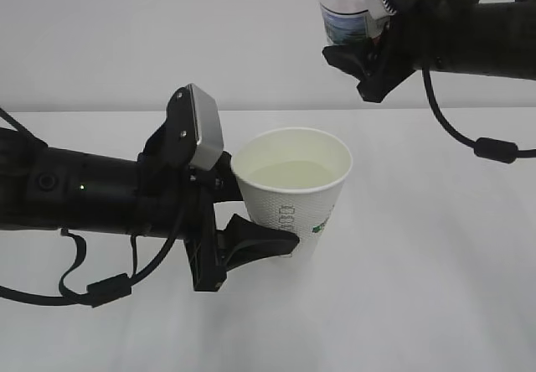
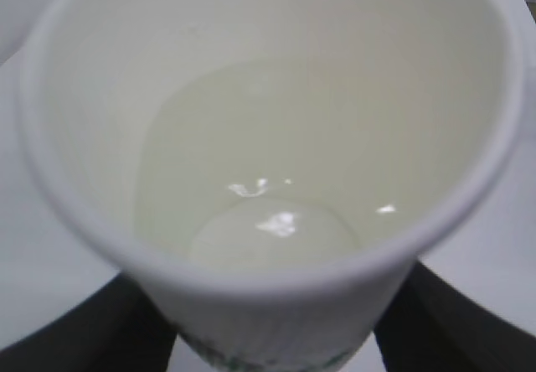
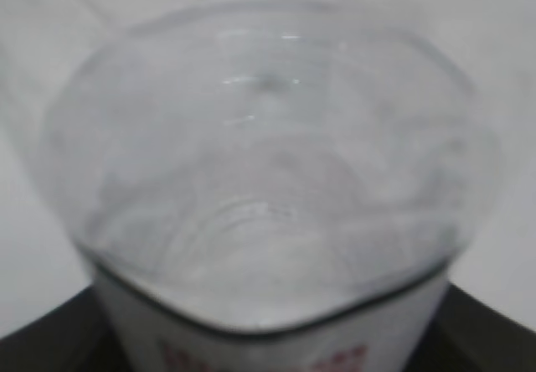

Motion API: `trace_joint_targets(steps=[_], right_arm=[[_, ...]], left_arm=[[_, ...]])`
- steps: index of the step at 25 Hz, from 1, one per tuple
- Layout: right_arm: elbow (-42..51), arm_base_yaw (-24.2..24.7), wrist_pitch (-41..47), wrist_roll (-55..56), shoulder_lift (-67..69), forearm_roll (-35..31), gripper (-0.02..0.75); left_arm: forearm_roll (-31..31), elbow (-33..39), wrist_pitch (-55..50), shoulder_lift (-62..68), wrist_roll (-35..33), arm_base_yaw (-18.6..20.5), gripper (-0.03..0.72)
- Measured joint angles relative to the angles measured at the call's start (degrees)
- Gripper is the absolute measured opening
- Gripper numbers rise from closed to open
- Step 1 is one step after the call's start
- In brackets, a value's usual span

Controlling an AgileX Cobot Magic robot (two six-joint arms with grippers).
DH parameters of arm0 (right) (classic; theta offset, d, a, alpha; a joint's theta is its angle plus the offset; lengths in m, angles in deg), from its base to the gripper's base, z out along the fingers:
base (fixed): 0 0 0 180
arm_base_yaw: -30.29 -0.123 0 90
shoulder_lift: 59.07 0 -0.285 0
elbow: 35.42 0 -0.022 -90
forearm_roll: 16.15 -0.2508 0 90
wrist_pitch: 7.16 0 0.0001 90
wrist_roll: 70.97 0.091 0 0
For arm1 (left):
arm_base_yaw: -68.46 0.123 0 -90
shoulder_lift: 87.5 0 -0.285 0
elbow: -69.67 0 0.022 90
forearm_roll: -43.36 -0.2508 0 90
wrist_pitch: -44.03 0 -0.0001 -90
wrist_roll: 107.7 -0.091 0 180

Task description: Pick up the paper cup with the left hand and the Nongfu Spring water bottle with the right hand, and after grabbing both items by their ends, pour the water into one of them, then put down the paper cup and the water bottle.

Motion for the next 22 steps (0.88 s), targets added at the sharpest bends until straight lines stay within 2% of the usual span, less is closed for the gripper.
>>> trace_joint_targets(steps=[12, 18, 22], right_arm=[[0.2, 0.0, 0.7, -7.3, 4.3, -15.8, 0.495], [5.0, 0.0, 0.1, -20.6, 4.3, -33.6, 0.495], [9.1, 0.0, -3.5, -23.4, 4.3, -39.7, 0.495]], left_arm=[[0.0, 0.0, -0.9, 0.0, -0.1, 0.0, 0.489], [0.0, 0.0, -1.0, 0.0, -0.1, 0.0, 0.489], [0.0, 0.0, -1.0, 0.0, -0.1, 0.0, 0.489]])
